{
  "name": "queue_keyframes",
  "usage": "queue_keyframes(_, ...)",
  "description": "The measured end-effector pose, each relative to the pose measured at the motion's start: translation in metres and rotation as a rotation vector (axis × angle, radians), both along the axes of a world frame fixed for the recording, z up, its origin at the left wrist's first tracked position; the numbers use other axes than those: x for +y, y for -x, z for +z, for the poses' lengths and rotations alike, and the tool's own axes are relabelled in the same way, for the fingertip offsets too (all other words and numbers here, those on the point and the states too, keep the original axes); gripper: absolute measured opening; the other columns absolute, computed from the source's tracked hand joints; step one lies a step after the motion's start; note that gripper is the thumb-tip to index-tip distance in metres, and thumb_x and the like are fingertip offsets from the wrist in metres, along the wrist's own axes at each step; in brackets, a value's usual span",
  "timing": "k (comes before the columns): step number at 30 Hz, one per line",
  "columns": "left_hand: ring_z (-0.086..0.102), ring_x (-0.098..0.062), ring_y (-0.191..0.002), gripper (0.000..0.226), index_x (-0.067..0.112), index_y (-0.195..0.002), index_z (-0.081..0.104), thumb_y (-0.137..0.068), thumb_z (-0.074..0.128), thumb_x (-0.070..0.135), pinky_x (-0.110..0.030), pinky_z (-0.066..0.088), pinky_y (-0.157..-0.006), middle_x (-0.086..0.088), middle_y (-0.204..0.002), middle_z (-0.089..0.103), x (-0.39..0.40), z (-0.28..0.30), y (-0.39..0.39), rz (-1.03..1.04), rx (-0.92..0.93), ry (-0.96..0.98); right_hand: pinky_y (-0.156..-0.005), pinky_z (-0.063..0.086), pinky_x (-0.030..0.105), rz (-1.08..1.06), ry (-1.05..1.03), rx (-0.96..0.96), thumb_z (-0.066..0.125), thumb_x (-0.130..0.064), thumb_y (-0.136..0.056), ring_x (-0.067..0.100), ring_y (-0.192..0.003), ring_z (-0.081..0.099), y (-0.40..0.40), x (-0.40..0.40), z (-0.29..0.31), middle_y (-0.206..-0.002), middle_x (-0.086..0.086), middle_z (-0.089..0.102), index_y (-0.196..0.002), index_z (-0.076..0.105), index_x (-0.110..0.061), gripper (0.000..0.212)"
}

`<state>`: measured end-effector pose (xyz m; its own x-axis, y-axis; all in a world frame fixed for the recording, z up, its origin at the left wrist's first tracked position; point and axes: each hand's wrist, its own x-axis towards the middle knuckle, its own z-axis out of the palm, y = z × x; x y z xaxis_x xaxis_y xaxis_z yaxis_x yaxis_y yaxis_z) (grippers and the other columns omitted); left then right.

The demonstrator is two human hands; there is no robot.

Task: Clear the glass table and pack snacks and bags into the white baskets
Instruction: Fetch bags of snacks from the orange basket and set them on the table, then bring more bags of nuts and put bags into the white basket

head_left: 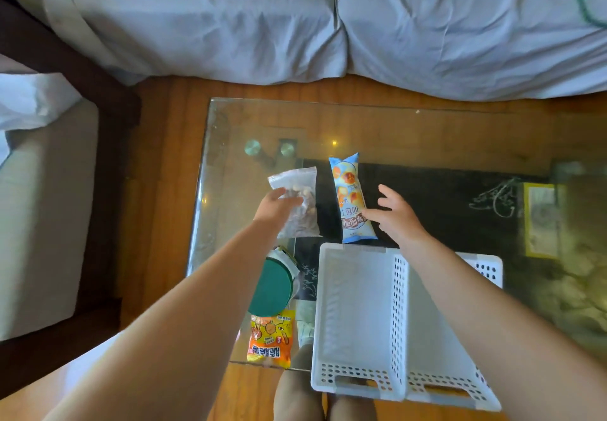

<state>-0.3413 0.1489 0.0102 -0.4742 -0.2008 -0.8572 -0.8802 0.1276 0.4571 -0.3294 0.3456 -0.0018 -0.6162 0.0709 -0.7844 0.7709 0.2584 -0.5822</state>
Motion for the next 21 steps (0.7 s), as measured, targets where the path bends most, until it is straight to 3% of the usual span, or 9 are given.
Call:
queue_keyframes(2,0.058,-0.019,-0.089,0.040,0.011,-0.132,0.048,-0.092,0.053,0.010,-0.025,0.042,-0.068,-0.008,-0.104,0.058,0.004,0.031,-0.014,0.004,0.030,-0.080,-0.092,0.042,0.033,-0.055,0.054,-0.006,0.061,-0.009,-0.086,0.020,-0.113,0.051,-0.018,0.000,0.033,-0.140,0.011,0.045,-0.143,0.033,-0.017,0.064)
queue_keyframes(4,0.059,-0.011,-0.074,0.032,0.011,-0.125,0.054,-0.093,0.051,0.011,-0.023,0.040,-0.064,-0.002,-0.091,0.063,0.008,0.059,-0.036,-0.037,0.060,-0.118,-0.095,0.045,0.040,-0.085,0.061,-0.030,0.057,-0.006,-0.086,0.025,-0.106,0.058,-0.043,0.000,0.064,-0.129,0.013,0.056,-0.137,0.042,-0.014,0.054)
queue_keyframes(7,0.062,-0.004,-0.066,0.024,0.015,-0.116,0.057,-0.094,0.049,0.012,-0.022,0.042,-0.064,0.007,-0.074,0.067,0.008,0.092,-0.075,-0.041,0.076,-0.151,-0.075,0.051,0.036,-0.078,0.097,-0.092,0.055,-0.006,-0.088,0.028,-0.091,0.063,-0.086,0.004,0.099,-0.113,0.015,0.062,-0.121,0.053,-0.013,0.035)
queue_keyframes(11,0.061,-0.008,-0.076,0.022,0.016,-0.115,0.058,-0.095,0.048,0.015,-0.031,0.047,-0.082,0.001,-0.093,0.067,0.005,0.115,-0.146,0.012,0.038,-0.133,-0.070,0.046,0.027,-0.042,0.109,-0.152,0.055,-0.011,-0.089,0.021,-0.086,0.062,-0.147,0.020,0.125,-0.106,0.010,0.063,-0.115,0.056,-0.015,0.026)
queue_keyframes(14,0.058,-0.009,-0.070,0.019,0.018,-0.111,0.059,-0.094,0.049,0.017,-0.025,0.044,-0.070,0.004,-0.083,0.065,0.007,0.124,-0.204,0.134,0.006,-0.123,-0.069,0.047,0.027,-0.025,0.106,-0.193,0.054,-0.011,-0.090,0.016,-0.079,0.062,-0.194,0.036,0.135,-0.098,0.006,0.065,-0.112,0.057,-0.019,0.024)
queue_keyframes(18,0.040,-0.006,-0.042,0.017,0.020,-0.103,0.063,-0.092,0.051,0.013,-0.014,0.030,-0.045,0.001,-0.067,0.061,0.015,0.129,-0.283,0.357,0.010,-0.088,-0.057,0.043,0.023,-0.001,0.092,-0.226,0.052,-0.007,-0.090,0.014,-0.067,0.059,-0.246,0.067,0.137,-0.082,0.004,0.064,-0.107,0.058,-0.017,0.020)
queue_keyframes(21,0.031,-0.002,-0.029,0.016,0.020,-0.093,0.063,-0.092,0.051,0.010,-0.007,0.023,-0.036,0.001,-0.057,0.056,0.025,0.133,-0.343,0.541,0.027,-0.075,-0.052,0.042,0.022,0.076,0.040,-0.227,0.050,-0.007,-0.092,0.014,-0.061,0.057,-0.270,0.090,0.135,-0.075,0.005,0.061,-0.103,0.059,-0.015,0.016)
